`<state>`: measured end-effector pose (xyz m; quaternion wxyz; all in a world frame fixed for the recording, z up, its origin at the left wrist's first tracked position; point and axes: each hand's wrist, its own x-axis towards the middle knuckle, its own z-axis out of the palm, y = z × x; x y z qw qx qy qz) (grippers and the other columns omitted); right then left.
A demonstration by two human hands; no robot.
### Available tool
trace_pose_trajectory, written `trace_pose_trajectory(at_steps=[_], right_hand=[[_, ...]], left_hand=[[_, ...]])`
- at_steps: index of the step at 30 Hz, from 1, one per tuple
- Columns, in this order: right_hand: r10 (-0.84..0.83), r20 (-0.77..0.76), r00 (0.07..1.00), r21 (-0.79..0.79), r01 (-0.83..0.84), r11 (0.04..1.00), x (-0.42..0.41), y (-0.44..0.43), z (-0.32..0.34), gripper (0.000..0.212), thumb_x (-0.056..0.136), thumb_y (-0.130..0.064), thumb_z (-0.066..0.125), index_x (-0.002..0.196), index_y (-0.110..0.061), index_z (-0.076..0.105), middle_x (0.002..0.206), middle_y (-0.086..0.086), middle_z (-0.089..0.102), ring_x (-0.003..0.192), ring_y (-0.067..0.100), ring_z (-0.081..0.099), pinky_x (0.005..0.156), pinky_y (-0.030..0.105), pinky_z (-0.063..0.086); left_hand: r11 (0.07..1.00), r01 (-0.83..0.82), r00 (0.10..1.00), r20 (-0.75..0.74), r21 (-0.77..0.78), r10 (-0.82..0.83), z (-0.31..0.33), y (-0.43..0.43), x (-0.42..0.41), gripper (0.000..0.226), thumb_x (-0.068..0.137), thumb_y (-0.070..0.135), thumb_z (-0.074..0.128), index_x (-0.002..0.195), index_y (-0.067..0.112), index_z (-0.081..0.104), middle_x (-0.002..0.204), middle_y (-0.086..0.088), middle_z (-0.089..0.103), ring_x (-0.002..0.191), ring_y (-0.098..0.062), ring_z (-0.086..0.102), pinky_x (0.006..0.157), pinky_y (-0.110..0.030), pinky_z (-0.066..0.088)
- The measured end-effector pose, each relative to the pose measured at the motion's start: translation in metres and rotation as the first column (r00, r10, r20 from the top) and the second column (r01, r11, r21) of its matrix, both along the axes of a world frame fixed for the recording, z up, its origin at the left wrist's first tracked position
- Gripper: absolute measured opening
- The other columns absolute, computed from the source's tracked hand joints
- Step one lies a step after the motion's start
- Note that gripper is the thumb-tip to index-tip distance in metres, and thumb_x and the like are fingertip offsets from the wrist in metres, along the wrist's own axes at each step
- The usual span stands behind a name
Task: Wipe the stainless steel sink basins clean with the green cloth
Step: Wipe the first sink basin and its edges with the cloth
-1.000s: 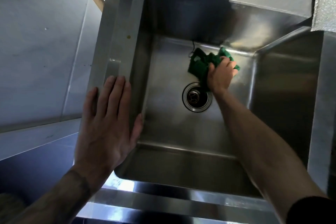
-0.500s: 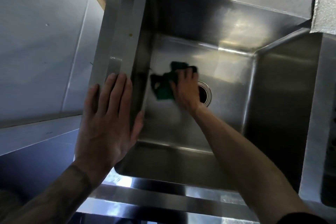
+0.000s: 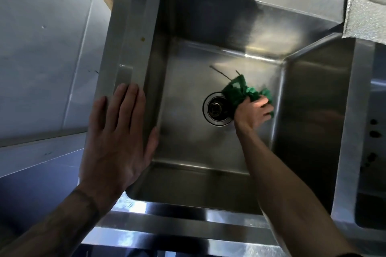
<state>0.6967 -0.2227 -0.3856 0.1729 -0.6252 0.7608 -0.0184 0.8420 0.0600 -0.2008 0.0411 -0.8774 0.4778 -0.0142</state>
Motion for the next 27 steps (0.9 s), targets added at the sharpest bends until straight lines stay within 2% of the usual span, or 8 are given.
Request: trace_pose_trajectory(at_steps=[4,7,12,14,16,18,23,27], right_hand=[[-0.112,0.046,0.993,0.088,0.108,0.99,0.031,0.0,0.016,0.062,0.102,-0.053,0.045,0.149,-0.013,0.035,0.153,0.023,0.03,0.135,0.045,0.036,0.111,0.046,0.032],[0.334,0.029,0.942,0.091,-0.335,0.938,0.063,0.009,0.017,0.075,0.092,-0.065,0.057,0.144,-0.016,0.039,0.148,0.024,0.037,0.128,0.043,0.042,0.105,0.045,0.036],[0.9,0.058,0.432,0.021,-0.902,0.432,0.045,0.044,0.019,0.06,0.086,-0.047,0.07,0.136,-0.02,0.052,0.136,0.023,0.045,0.111,0.043,0.047,0.095,0.049,0.046],[0.977,0.127,0.169,0.033,-0.986,0.166,0.009,0.051,0.017,0.059,0.081,-0.042,0.075,0.133,-0.025,0.052,0.133,0.019,0.047,0.109,0.042,0.048,0.091,0.05,0.049],[0.989,0.126,0.083,0.078,-0.994,0.073,-0.027,0.042,0.015,0.061,0.078,-0.04,0.074,0.132,-0.028,0.049,0.13,0.015,0.047,0.106,0.038,0.049,0.09,0.047,0.049],[0.979,0.085,0.183,0.061,-0.982,0.179,-0.055,0.026,0.016,0.058,0.077,-0.038,0.071,0.13,-0.026,0.051,0.127,0.016,0.047,0.103,0.039,0.05,0.089,0.046,0.049],[0.557,0.051,0.829,0.066,-0.559,0.826,-0.087,0.032,0.025,0.051,0.08,-0.031,0.075,0.123,-0.017,0.053,0.126,0.022,0.044,0.108,0.042,0.05,0.095,0.043,0.047],[0.294,0.084,0.952,0.141,-0.304,0.942,-0.045,0.058,0.034,0.052,0.079,-0.028,0.075,0.123,-0.017,0.049,0.134,0.023,0.039,0.114,0.042,0.047,0.099,0.042,0.042]], left_hand=[[1.0,-0.008,1.0,0.001,-0.003,0.008,0.0,-0.002,-0.001,0.071,0.109,0.044,0.043,0.16,-0.005,0.032,0.165,-0.026,0.036,0.156,-0.042,0.032,0.126,-0.059,0.025],[1.0,-0.005,1.0,-0.005,-0.004,0.005,-0.002,-0.002,-0.001,0.071,0.109,0.044,0.044,0.16,-0.004,0.032,0.165,-0.025,0.036,0.156,-0.042,0.031,0.126,-0.06,0.025],[1.0,-0.005,1.0,0.005,-0.03,0.005,-0.002,-0.002,-0.002,0.07,0.109,0.044,0.043,0.158,-0.005,0.035,0.164,-0.026,0.038,0.155,-0.042,0.033,0.126,-0.06,0.025],[0.999,-0.002,1.0,0.009,-0.034,0.002,-0.003,-0.001,-0.002,0.07,0.109,0.044,0.043,0.158,-0.005,0.035,0.164,-0.027,0.038,0.155,-0.043,0.034,0.126,-0.059,0.024],[0.999,0.007,1.0,0.009,-0.034,-0.006,-0.002,-0.001,-0.001,0.071,0.109,0.044,0.043,0.158,-0.005,0.034,0.164,-0.027,0.037,0.154,-0.043,0.034,0.126,-0.06,0.025],[0.999,0.014,1.0,0.005,-0.043,-0.014,-0.002,-0.001,-0.001,0.071,0.109,0.044,0.044,0.158,-0.006,0.034,0.163,-0.027,0.037,0.154,-0.044,0.035,0.125,-0.06,0.025],[0.997,0.009,1.0,-0.001,-0.073,-0.009,-0.003,0.0,-0.001,0.069,0.109,0.043,0.044,0.157,-0.005,0.036,0.162,-0.026,0.04,0.153,-0.043,0.036,0.125,-0.059,0.026],[0.99,-0.011,0.999,-0.053,-0.139,0.003,0.0,0.001,0.001,0.063,0.109,0.04,0.046,0.155,-0.003,0.043,0.16,-0.023,0.045,0.152,-0.04,0.039,0.124,-0.057,0.029]])
